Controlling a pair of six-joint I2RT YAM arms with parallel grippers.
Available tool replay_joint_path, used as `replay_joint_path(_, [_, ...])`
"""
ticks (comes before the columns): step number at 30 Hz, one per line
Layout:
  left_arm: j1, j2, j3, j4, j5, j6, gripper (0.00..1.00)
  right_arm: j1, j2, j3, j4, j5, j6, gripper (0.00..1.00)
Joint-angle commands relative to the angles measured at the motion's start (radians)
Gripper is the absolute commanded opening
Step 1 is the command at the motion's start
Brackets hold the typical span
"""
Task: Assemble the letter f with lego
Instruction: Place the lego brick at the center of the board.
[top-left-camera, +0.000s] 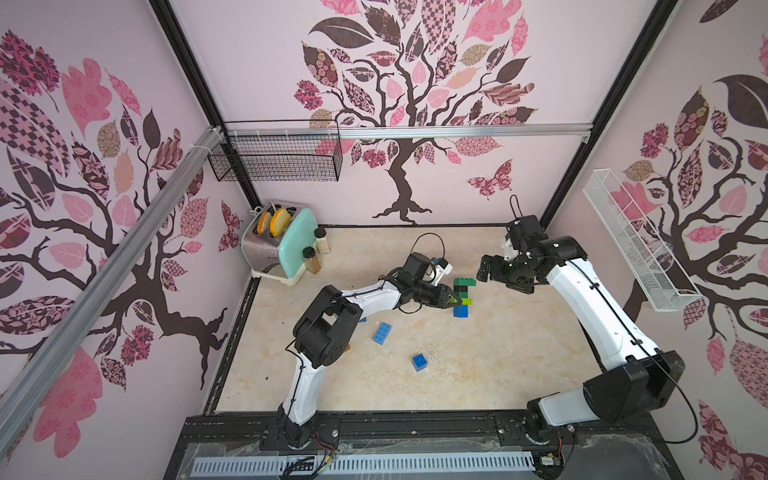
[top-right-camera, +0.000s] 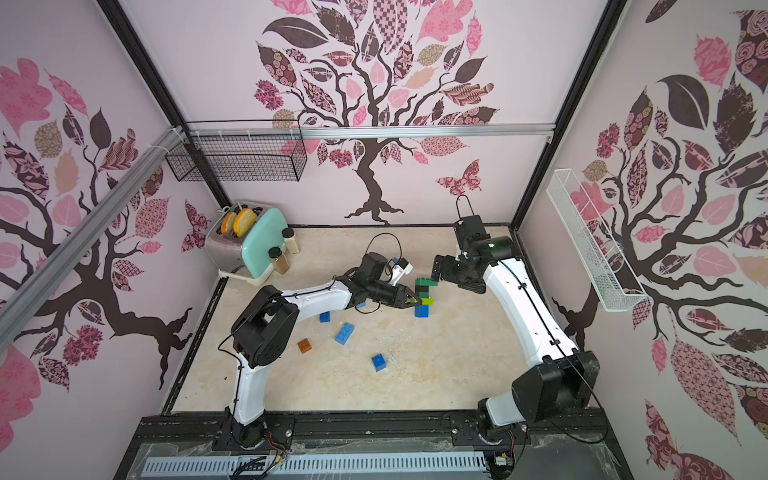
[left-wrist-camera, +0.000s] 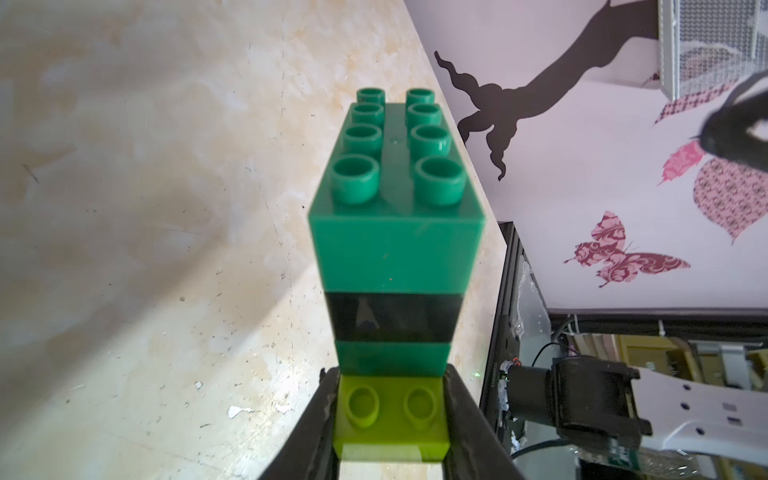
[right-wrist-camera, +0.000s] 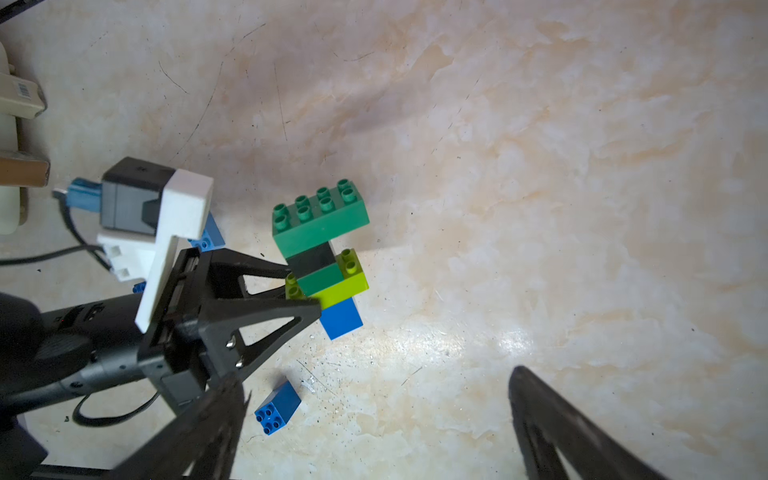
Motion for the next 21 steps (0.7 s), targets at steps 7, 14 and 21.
replay_joint_path(7, [-0.020, 0.099, 0.106, 0.003, -0.002, -0.137, 0.36, -0.016, -0.033, -0.035, 0.012, -0.013, 0.003, 0.99])
replay_joint_path(14, [-0.026, 0.151, 0.159, -0.053, -0.019, -0.167, 0.37, -0.017, -0.034, -0.045, 0.016, -0.036, 0.000, 0.99])
replay_joint_path(21, [-0.027, 0.172, 0.177, -0.091, -0.046, -0.179, 0.37, -0.017, -0.033, -0.053, 0.022, -0.046, -0.004, 0.99])
